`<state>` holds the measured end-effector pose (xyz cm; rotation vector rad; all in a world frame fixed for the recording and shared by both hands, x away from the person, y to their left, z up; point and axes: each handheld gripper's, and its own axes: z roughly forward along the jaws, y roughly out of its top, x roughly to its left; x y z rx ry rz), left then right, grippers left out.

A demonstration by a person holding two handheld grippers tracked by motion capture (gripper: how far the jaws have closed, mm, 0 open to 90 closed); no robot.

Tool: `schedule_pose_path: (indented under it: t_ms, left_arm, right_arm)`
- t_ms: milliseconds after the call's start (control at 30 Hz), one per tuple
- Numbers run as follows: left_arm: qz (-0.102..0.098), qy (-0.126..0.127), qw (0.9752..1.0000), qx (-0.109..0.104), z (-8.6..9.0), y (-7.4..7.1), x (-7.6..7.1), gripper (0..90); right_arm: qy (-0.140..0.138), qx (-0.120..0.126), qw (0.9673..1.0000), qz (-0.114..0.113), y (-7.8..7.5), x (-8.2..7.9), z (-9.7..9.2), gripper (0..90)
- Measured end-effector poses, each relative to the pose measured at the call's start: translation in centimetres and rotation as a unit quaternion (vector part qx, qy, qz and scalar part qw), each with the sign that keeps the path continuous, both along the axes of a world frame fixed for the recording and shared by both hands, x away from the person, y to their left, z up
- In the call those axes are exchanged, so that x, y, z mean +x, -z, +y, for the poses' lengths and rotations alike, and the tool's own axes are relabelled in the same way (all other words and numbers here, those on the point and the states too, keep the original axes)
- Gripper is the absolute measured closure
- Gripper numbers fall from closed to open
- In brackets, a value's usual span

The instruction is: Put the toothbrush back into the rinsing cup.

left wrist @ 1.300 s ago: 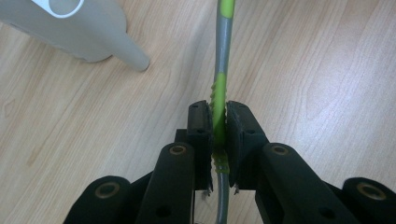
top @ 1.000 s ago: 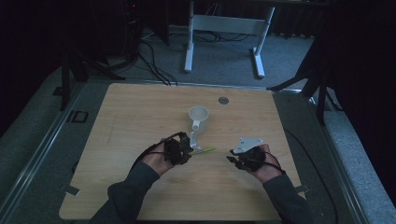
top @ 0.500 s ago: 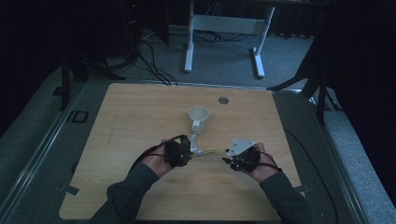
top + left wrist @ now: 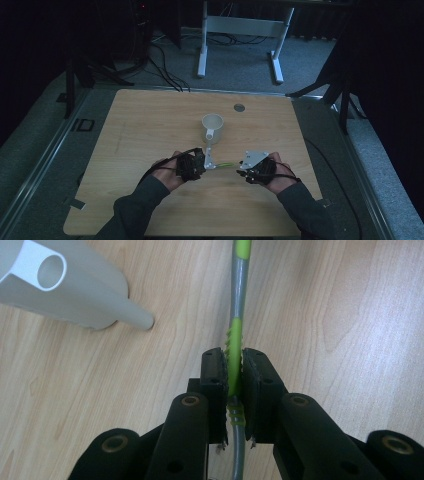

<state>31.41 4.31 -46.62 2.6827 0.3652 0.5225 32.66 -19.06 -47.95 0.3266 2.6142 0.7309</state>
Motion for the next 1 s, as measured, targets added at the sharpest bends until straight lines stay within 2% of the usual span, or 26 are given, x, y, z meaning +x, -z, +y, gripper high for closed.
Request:
schedule_pose_path:
  t_ms: [333, 400, 700, 1000]
  left_arm:
    - [-0.017, 0.015, 0.9997, 0.011, -0.4, 0.2, -0.6, 80.8]
    - [-0.021, 0.024, 0.9994, 0.014, -0.5, 0.2, -1.0, 80.8]
    - [-0.019, 0.045, 0.9987, 0.015, -0.6, 0.3, -1.2, 80.8]
    - [-0.032, 0.062, 0.9973, 0.02, -0.8, 0.4, -1.6, 80.8]
  right_arm:
    - [-0.022, -0.016, 0.9996, -0.005, 0.1, -0.1, 1.0, 65.7]
    - [-0.024, -0.017, 0.9996, -0.005, 0.2, 0.0, 1.2, 66.1]
    - [-0.045, -0.024, 0.9987, 0.0, 0.5, -0.2, 1.6, 69.0]
    - [-0.064, -0.045, 0.9969, 0.003, 0.9, -0.5, 2.1, 70.6]
